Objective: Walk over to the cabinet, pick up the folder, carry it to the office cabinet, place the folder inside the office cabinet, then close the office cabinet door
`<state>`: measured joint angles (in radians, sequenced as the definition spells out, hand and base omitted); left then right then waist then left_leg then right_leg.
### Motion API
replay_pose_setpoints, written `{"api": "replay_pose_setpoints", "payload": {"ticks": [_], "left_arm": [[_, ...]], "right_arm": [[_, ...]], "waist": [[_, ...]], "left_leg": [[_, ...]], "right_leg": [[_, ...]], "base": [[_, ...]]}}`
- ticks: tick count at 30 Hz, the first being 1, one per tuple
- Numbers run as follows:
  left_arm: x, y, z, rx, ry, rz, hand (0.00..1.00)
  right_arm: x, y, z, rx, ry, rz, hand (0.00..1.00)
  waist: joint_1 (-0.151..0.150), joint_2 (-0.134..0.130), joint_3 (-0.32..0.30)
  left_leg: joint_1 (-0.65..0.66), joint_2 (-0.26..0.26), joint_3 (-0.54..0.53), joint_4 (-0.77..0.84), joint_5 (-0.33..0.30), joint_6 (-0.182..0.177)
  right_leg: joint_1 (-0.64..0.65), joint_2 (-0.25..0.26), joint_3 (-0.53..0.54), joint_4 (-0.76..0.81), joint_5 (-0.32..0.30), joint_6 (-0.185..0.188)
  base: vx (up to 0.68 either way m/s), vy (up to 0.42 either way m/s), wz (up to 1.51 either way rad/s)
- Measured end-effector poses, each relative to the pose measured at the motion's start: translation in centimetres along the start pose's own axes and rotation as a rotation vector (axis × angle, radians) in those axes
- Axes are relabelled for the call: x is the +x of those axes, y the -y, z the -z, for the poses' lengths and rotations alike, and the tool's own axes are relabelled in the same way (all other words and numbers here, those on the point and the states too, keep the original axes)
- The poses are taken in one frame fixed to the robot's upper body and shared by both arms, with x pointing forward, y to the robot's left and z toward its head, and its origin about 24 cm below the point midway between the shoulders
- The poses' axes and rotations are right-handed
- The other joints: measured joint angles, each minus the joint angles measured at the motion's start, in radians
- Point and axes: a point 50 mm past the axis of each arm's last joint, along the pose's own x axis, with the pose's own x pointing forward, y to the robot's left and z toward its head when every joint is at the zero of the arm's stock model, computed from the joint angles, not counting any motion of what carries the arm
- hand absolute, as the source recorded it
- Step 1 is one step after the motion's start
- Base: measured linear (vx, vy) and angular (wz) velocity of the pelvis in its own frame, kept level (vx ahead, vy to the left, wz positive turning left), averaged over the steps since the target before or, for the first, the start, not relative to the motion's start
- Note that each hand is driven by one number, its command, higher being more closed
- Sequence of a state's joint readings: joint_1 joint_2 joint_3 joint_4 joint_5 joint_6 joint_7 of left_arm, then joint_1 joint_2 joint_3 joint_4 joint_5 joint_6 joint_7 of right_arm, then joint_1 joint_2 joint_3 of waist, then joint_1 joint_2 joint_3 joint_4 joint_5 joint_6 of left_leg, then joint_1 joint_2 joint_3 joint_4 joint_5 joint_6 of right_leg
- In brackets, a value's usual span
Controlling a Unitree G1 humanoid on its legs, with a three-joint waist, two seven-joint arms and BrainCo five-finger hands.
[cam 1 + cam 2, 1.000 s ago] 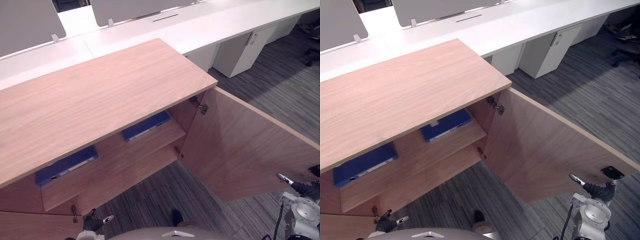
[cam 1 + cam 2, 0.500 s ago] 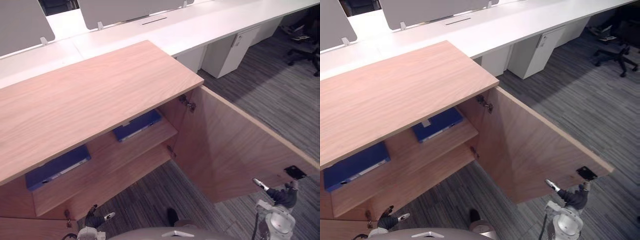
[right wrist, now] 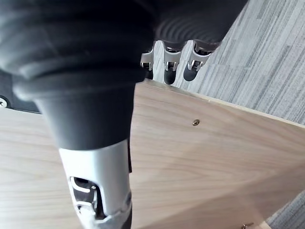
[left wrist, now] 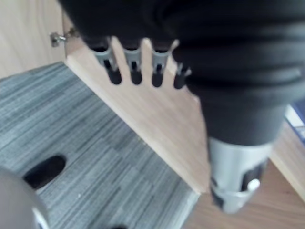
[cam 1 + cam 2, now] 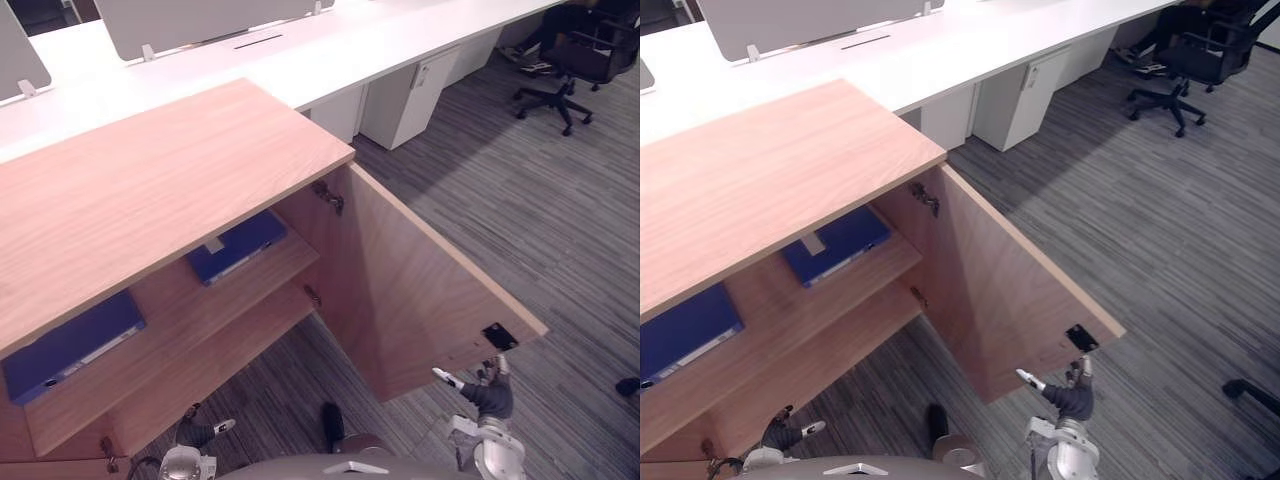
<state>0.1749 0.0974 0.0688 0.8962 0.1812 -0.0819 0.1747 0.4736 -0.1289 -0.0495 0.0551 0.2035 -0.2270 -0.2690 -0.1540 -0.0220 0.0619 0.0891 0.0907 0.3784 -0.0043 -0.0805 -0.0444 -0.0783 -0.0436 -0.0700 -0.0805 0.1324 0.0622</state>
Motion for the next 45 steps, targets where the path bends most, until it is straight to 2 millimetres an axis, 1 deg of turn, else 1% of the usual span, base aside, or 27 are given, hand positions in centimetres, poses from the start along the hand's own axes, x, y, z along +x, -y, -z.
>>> {"api": "replay_pose_setpoints", "payload": {"ticks": [2, 3, 4, 5, 7, 8, 9, 10, 11, 12, 13, 14, 15, 17, 19, 21, 24, 25, 26, 27, 28, 32, 34, 35, 40, 42, 45], "left_arm": [[0.3, 0.1, -0.9, 0.003, 0.023, 0.003, 0.00], [0.4, 0.1, -1.2, 0.005, 0.032, 0.003, 0.00], [0.4, 0.3, -1.3, 0.006, 0.035, 0.004, 0.00], [0.5, 0.1, -1.6, 0.017, 0.047, -0.006, 0.00], [0.6, 0.0, -1.9, 0.020, 0.052, -0.012, 0.00], [0.6, 0.3, -2.0, 0.018, 0.056, -0.006, 0.00], [0.7, 0.6, -2.4, 0.015, 0.066, 0.002, 0.00], [0.6, 0.8, -2.5, 0.012, 0.066, 0.005, 0.00], [0.5, 1.0, -2.2, 0.008, 0.060, 0.009, 0.00], [0.5, 1.2, -2.3, 0.006, 0.060, 0.014, 0.00], [0.5, 1.4, -2.3, 0.008, 0.062, 0.019, 0.00], [0.4, 1.6, -2.3, 0.008, 0.060, 0.024, 0.00], [0.2, 1.5, -1.7, 0.008, 0.043, 0.023, 0.00], [0.2, 1.4, -1.7, -0.002, 0.043, 0.015, 0.00], [0.2, 1.4, -1.5, 0.000, 0.039, 0.012, 0.00], [0.2, 1.3, -1.5, 0.000, 0.039, 0.011, 0.00], [0.1, 1.4, -1.2, 0.002, 0.029, 0.012, 0.00], [0.1, 1.4, -1.1, 0.002, 0.028, 0.013, 0.00], [0.1, 1.4, -1.1, 0.003, 0.028, 0.014, 0.00], [0.1, 1.4, -1.1, 0.003, 0.028, 0.015, 0.00], [0.1, 1.3, -1.1, 0.004, 0.028, 0.020, 0.00], [0.2, 0.9, -1.0, 0.015, 0.026, 0.017, 0.00], [0.2, 0.6, -1.1, 0.024, 0.030, 0.015, 0.00], [0.3, 0.4, -1.2, 0.032, 0.034, 0.012, 0.00], [0.3, 0.3, -1.0, 0.032, 0.027, 0.014, 0.00], [0.3, 0.3, -0.4, 0.018, 0.001, 0.014, 0.00], [0.3, 0.0, -0.1, -0.005, -0.016, 0.001, 0.00]], "right_arm": [[-0.2, -0.9, 0.3, 0.002, -0.018, -0.044, 0.00], [-0.4, -1.8, 0.4, 0.003, -0.027, -0.093, 0.00], [-0.6, -2.2, 0.5, 0.001, -0.032, -0.123, 0.00], [-1.5, -3.7, 1.4, 0.005, -0.072, -0.209, 0.00], [-2.3, -5.9, 1.5, -0.007, -0.078, -0.347, 0.00], [-3.1, -7.8, 1.6, -0.018, -0.075, -0.468, 0.00], [-4.3, -9.7, 1.7, -0.031, -0.076, -0.590, 0.00], [-4.6, -10.6, 1.6, -0.034, -0.068, -0.641, 0.00], [-4.7, -11.9, 1.2, -0.038, -0.045, -0.701, 0.00], [-4.5, -12.9, 0.5, -0.039, -0.006, -0.745, 0.00], [-4.5, -13.3, 0.3, -0.040, 0.008, -0.757, 0.00], [-4.0, -14.0, -0.6, -0.046, 0.054, -0.784, 0.00], [-3.5, -14.3, -1.2, -0.048, 0.088, -0.791, 0.00], [-3.1, -14.2, -1.5, -0.072, 0.112, -0.782, 0.00], [-3.0, -14.0, -1.4, -0.088, 0.112, -0.775, 0.00], [-3.0, -13.7, -1.1, -0.114, 0.104, -0.768, 0.00], [-2.1, -12.4, 0.1, -0.165, 0.063, -0.698, 0.00], [-1.4, -11.4, 0.5, -0.178, 0.041, -0.640, 0.00], [-0.7, -10.2, 1.0, -0.196, 0.013, -0.576, 0.00], [-0.3, -9.5, 1.3, -0.211, 0.000, -0.542, 0.00], [0.5, -7.6, 2.4, -0.256, -0.052, -0.448, 0.00], [1.3, -5.2, 4.6, -0.294, -0.171, -0.334, 0.00], [1.2, -4.4, 5.9, -0.326, -0.235, -0.305, 0.00], [1.1, -4.1, 7.0, -0.348, -0.294, -0.297, 0.00], [0.6, -3.0, 9.7, -0.384, -0.448, -0.270, 0.00], [0.1, -2.6, 10.6, -0.398, -0.507, -0.262, 0.00], [-0.1, -1.9, 11.1, -0.394, -0.549, -0.229, 0.00]], "waist": [[0.017, -0.004, 0.001], [0.027, -0.001, 0.001], [0.031, 0.019, 0.006], [0.034, -0.018, 0.001], [0.052, -0.019, 0.002], [0.060, -0.024, 0.004], [0.073, -0.021, 0.006], [0.077, -0.018, 0.006], [0.087, 0.003, 0.014], [0.093, -0.017, 0.010], [0.095, -0.016, 0.007], [0.105, -0.017, 0.006], [0.116, -0.018, 0.007], [0.123, -0.021, 0.006], [0.121, -0.027, 0.002], [0.121, -0.031, 0.001], [0.121, -0.041, -0.005], [0.121, -0.040, -0.006], [0.120, -0.046, -0.010], [0.120, -0.046, -0.010], [0.120, -0.046, -0.012], [0.124, -0.043, -0.015], [0.119, -0.042, -0.015], [0.121, -0.041, -0.015], [0.130, -0.036, -0.018], [0.129, -0.030, -0.022], [0.135, -0.027, -0.024]], "left_leg": [[-0.004, 0.003, -0.019, -0.005, 0.007, 0.000], [-0.004, 0.012, -0.026, -0.016, 0.013, 0.002], [-0.010, 0.028, -0.033, -0.019, 0.014, 0.001], [-0.011, 0.028, -0.055, -0.019, 0.032, -0.012], [-0.016, 0.035, -0.072, -0.035, 0.052, -0.020], [-0.022, 0.041, -0.080, -0.046, 0.065, -0.022], [-0.027, 0.048, -0.085, -0.052, 0.073, -0.021], [-0.032, 0.055, -0.092, -0.052, 0.075, -0.019], [-0.043, 0.071, -0.116, -0.054, 0.082, -0.024], [-0.034, 0.056, -0.136, -0.073, 0.106, -0.030], [-0.035, 0.055, -0.137, -0.079, 0.111, -0.027], [-0.035, 0.055, -0.138, -0.073, 0.116, -0.028], [-0.037, 0.050, -0.138, -0.075, 0.116, -0.027], [-0.041, 0.040, -0.147, -0.080, 0.118, -0.027], [-0.040, 0.022, -0.159, -0.081, 0.119, -0.022], [-0.041, 0.014, -0.160, -0.081, 0.117, -0.017], [-0.042, -0.007, -0.166, -0.081, 0.109, -0.003], [-0.042, -0.017, -0.174, -0.081, 0.105, 0.003], [-0.041, -0.029, -0.183, -0.081, 0.102, 0.007], [-0.041, -0.033, -0.186, -0.081, 0.101, 0.009], [-0.033, -0.045, -0.191, -0.081, 0.093, 0.016], [-0.030, -0.057, -0.195, -0.080, 0.090, 0.023], [-0.027, -0.064, -0.206, -0.075, 0.089, 0.022], [-0.020, -0.066, -0.213, -0.074, 0.086, 0.022], [-0.017, -0.072, -0.244, -0.074, 0.086, 0.024], [-0.014, -0.075, -0.262, -0.075, 0.089, 0.029], [0.001, -0.078, -0.274, -0.081, 0.094, 0.036]], "right_leg": [[-0.007, 0.010, 0.004, 0.000, -0.003, 0.000], [-0.011, 0.021, 0.004, -0.003, -0.022, 0.014], [-0.011, 0.034, 0.005, 0.004, -0.032, 0.012], [-0.005, 0.037, 0.013, 0.021, -0.032, -0.017], [-0.002, 0.051, -0.002, 0.006, -0.031, -0.016], [-0.005, 0.059, -0.004, 0.000, -0.033, -0.016], [-0.008, 0.068, -0.004, 0.000, -0.047, -0.008], [-0.008, 0.074, -0.005, 0.000, -0.064, 0.003], [-0.009, 0.086, -0.002, 0.007, -0.074, -0.007], [-0.002, 0.080, -0.020, 0.005, -0.069, -0.017], [-0.003, 0.075, -0.029, 0.005, -0.069, -0.017], [-0.002, 0.072, -0.030, 0.007, -0.069, -0.017], [-0.002, 0.068, -0.030, 0.008, -0.069, -0.017], [0.004, 0.060, -0.030, 0.010, -0.069, -0.017], [0.008, 0.042, -0.030, 0.012, -0.069, -0.016], [0.008, 0.034, -0.030, 0.013, -0.069, -0.016], [0.011, 0.012, -0.030, 0.017, -0.066, -0.011], [0.013, 0.002, -0.029, 0.018, -0.060, -0.002], [0.016, -0.008, -0.030, 0.022, -0.056, 0.001], [0.018, -0.012, -0.029, 0.024, -0.052, 0.001], [0.030, -0.024, -0.030, 0.025, -0.034, 0.010], [0.040, -0.036, -0.037, 0.019, -0.033, 0.010], [0.052, -0.040, -0.051, 0.015, -0.037, 0.016], [0.065, -0.042, -0.056, 0.011, -0.038, 0.016], [0.083, -0.051, -0.088, 0.013, -0.047, 0.022], [0.086, -0.055, -0.106, 0.033, -0.060, 0.023], [0.095, -0.059, -0.114, 0.059, -0.076, 0.021]], "base": [[-0.10, -0.076, -0.14], [-0.07, -0.070, -0.06], [-0.02, -0.077, 0.14], [0.00, -0.071, 0.20], [-0.02, -0.087, 0.23], [-0.06, -0.120, 0.22], [-0.05, -0.109, 0.19], [-0.05, -0.087, 0.27], [-0.04, -0.034, 0.54], [-0.05, -0.020, 0.61], [-0.04, 0.012, 0.60], [-0.01, 0.025, 0.32], [0.00, 0.037, 0.22], [-0.01, 0.062, 0.14], [0.03, 0.098, 0.18], [0.05, 0.078, 0.07], [0.09, 0.087, 0.10], [0.09, 0.085, 0.20], [0.10, 0.084, 0.23], [0.13, 0.101, 0.33], [0.11, 0.078, 0.24], [0.11, 0.054, 0.10], [0.09, 0.018, 0.18], [0.07, 0.007, 0.17], [-0.01, -0.004, 0.19], [-0.06, -0.013, 0.26], [-0.08, -0.010, 0.18]]}}
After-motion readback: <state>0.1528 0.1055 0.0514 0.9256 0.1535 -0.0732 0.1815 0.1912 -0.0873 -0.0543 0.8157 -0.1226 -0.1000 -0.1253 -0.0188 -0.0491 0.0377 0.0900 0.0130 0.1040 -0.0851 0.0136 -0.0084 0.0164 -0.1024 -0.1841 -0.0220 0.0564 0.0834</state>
